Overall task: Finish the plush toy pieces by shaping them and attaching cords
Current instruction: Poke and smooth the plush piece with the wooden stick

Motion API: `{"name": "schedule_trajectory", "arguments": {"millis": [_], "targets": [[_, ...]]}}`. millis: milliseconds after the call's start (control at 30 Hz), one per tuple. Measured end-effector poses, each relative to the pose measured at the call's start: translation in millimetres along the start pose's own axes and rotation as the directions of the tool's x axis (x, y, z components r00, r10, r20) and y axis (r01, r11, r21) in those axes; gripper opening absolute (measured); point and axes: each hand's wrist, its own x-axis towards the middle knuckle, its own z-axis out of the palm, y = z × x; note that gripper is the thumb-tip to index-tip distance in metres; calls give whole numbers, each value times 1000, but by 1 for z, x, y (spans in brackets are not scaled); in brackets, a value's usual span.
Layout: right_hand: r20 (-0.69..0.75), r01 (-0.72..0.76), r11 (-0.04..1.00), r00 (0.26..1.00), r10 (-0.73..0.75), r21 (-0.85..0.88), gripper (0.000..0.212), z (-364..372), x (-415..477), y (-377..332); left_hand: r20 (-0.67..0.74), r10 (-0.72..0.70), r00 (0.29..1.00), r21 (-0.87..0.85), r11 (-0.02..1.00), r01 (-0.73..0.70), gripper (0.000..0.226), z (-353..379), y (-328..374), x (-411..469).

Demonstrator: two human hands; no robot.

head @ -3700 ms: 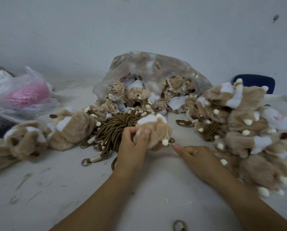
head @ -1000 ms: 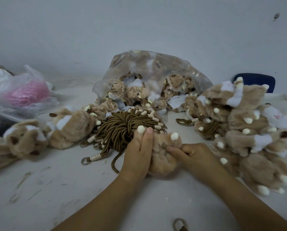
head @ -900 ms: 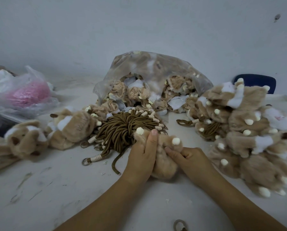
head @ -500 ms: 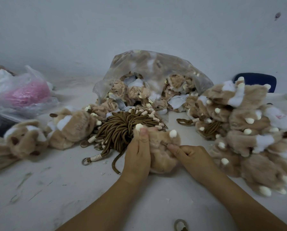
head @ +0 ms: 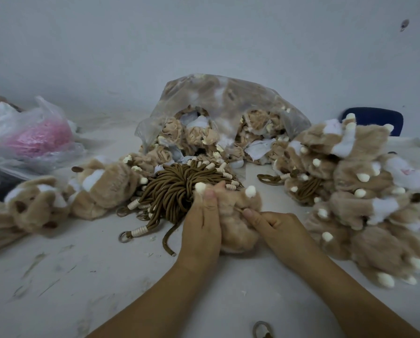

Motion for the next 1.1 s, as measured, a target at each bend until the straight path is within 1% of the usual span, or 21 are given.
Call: {"name": "schedule_trajectory", "arguments": {"millis": [67,167,233,300,400,500,567,667,767,833,933,967,1033,1100], "targets": [[5,-3,1000,1000,3,-9,71,0,-1,0,12,6,1000,6,1000,-6,53,0,2,1],[-20,1,999,1000,-2,-45,69,-1,0,-3,95,-47,994,130,991,35,61,4,1,1],[-34,34,995,999,-37,-95,65,-5,1,-3,112,-81,990,172,983,61,66,4,-2,1],[-32,70,992,997,-74,-109,58,-9,1,-1,134,-86,987,143,987,67,67,3,-5,-1],[-42,83,989,995,-89,-118,54,-12,1,0,125,-115,985,51,993,110,61,0,-3,-1],[-23,114,974,992,-121,-194,45,-13,3,-1,81,-98,992,17,995,97,53,-4,0,1],[-7,151,956,988,-157,-253,43,-17,3,-1,59,-105,993,1,994,106,54,-4,2,1],[19,179,940,983,-182,-291,49,-20,5,-2,16,-153,988,25,988,152,59,-3,3,-1],[24,193,937,981,-195,-290,66,-17,5,-1,-6,-193,981,82,978,193,48,-1,4,-1],[19,180,948,983,-182,-261,70,-11,2,0,23,-207,978,96,974,204,45,1,5,0],[-43,126,963,989,-140,-238,79,-4,-1,-2,97,-182,978,95,980,173,50,0,4,1],[-68,106,966,990,-125,-234,77,-3,-1,-2,127,-157,979,75,986,148,47,0,2,0],[-99,63,976,991,-86,-211,67,-4,2,-1,144,-128,981,57,991,120,40,-1,2,-1],[-93,28,981,995,-46,-190,63,-10,3,2,98,-130,987,59,990,125,40,-3,2,-1]]}}
